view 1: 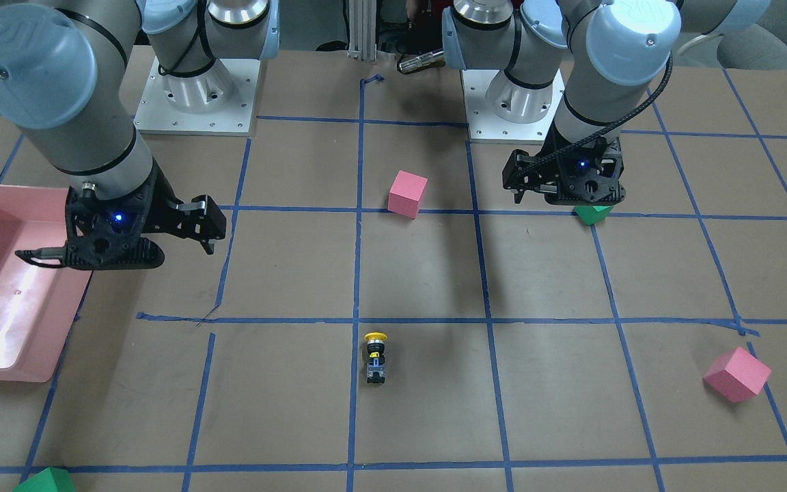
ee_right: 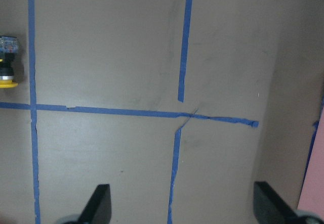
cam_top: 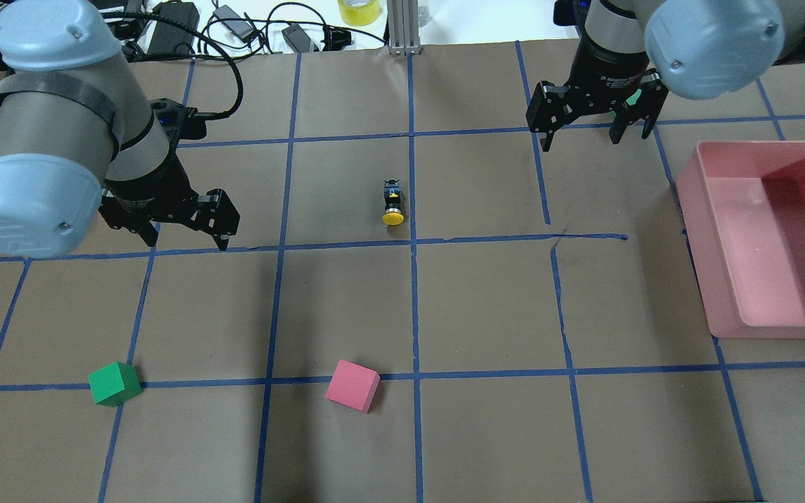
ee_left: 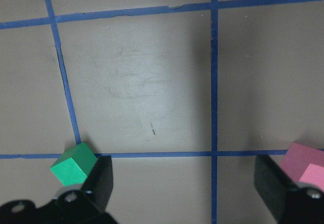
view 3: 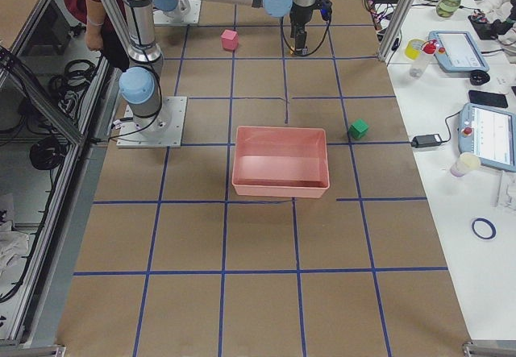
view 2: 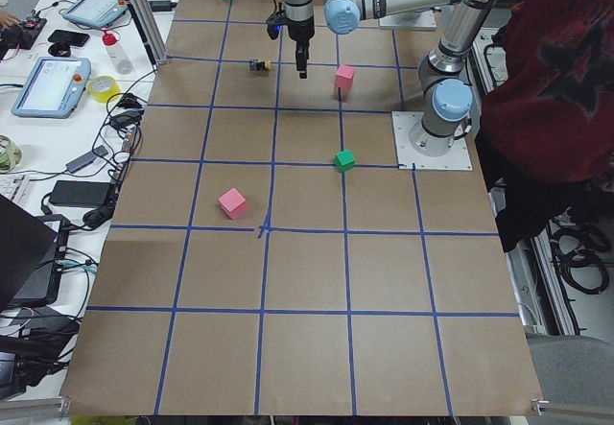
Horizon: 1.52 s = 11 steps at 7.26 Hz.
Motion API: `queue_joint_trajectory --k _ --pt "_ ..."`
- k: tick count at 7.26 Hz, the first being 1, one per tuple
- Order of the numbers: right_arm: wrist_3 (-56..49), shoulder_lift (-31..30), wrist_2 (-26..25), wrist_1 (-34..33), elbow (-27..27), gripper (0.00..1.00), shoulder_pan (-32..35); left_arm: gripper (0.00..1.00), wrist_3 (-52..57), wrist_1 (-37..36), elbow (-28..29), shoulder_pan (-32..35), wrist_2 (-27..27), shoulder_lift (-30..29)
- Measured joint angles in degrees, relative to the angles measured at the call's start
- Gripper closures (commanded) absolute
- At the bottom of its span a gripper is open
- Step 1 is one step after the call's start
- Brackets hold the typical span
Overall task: Align button upright
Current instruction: 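Raise the right gripper and withdraw it from the button, then move the left gripper over the yellow button lying on the table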
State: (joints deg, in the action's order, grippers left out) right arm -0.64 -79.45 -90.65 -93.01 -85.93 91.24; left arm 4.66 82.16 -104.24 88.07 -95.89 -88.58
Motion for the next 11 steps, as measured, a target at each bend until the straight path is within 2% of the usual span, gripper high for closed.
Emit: queue_joint_trajectory --k 2,4,9,11 --pt "2.52 -3.51 0.11 5.00 0.03 0.00 -0.07 0.00 0.00 -0.14 0.00 0.00 0.00 -0.01" --pt "2.88 -6.06 0.36 6.61 0.06 0.00 0.06 0.00 -0.06 -0.18 0.00 0.00 0.00 -0.02" --pt "2.14 -6.95 0.77 9.27 -0.02 0.00 0.16 0.00 -0.16 -0.57 0.06 0.00 0.02 -0.02" --pt "2.06 -6.95 0.47 9.43 -0.07 0.00 0.16 0.00 -2.69 -3.56 -0.18 0.48 0.25 -0.10"
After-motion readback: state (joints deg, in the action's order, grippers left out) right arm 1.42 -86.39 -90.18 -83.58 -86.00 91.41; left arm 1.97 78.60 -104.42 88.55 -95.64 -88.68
